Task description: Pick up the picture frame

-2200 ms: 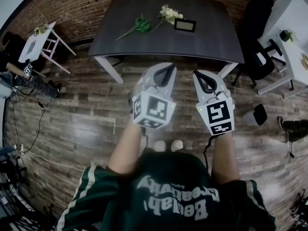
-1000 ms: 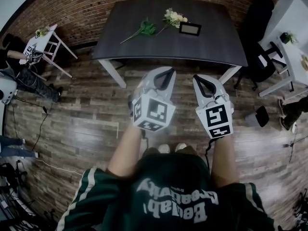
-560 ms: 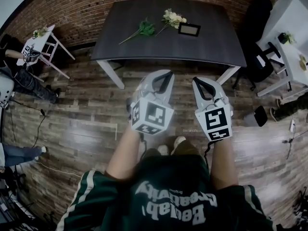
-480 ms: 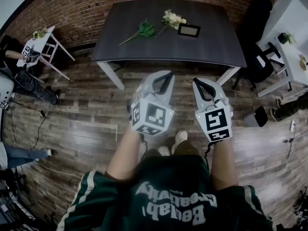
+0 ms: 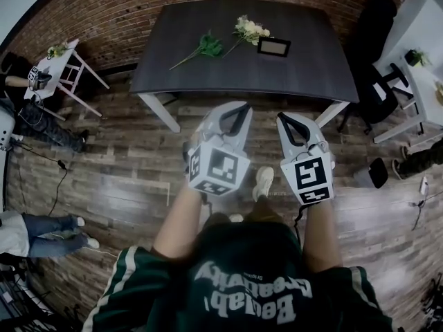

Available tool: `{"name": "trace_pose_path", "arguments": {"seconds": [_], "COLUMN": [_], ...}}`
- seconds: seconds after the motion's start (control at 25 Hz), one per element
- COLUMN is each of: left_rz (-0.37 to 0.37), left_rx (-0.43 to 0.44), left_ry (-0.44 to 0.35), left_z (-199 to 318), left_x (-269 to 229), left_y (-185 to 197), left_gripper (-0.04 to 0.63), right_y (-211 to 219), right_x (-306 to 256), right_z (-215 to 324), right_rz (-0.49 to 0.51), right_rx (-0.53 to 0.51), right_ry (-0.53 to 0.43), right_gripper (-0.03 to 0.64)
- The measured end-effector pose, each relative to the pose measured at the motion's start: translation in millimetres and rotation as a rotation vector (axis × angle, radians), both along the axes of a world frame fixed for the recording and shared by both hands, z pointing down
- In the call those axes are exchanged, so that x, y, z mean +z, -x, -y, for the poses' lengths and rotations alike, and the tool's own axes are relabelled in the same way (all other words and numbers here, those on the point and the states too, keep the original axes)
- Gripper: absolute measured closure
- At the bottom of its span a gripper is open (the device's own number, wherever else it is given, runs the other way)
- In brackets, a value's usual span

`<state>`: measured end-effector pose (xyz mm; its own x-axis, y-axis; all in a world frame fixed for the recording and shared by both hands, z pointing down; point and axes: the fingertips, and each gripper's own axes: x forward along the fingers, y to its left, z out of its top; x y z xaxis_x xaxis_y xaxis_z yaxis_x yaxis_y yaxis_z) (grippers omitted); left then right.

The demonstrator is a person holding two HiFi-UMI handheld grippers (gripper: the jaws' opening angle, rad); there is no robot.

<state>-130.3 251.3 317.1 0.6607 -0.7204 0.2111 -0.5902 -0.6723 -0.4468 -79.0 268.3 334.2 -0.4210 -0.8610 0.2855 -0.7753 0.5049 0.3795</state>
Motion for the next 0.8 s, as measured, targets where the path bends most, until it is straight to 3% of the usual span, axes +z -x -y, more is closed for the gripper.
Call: {"name": "trace_pose_path", "arguments": {"seconds": [0.8], "left_rz": [0.028], "left_rx": [-0.068], "left_ry": [0.017], "left_z": [166], "left_x": [3], "left_y": [-61], "left_gripper": [0.594], "right_y": [-65], "right_x": [3], "right_z": [164], "right_rz": [0.033], "right_rx": [-0.068], "right_ry": [0.008], "right_gripper": [0.611]}}
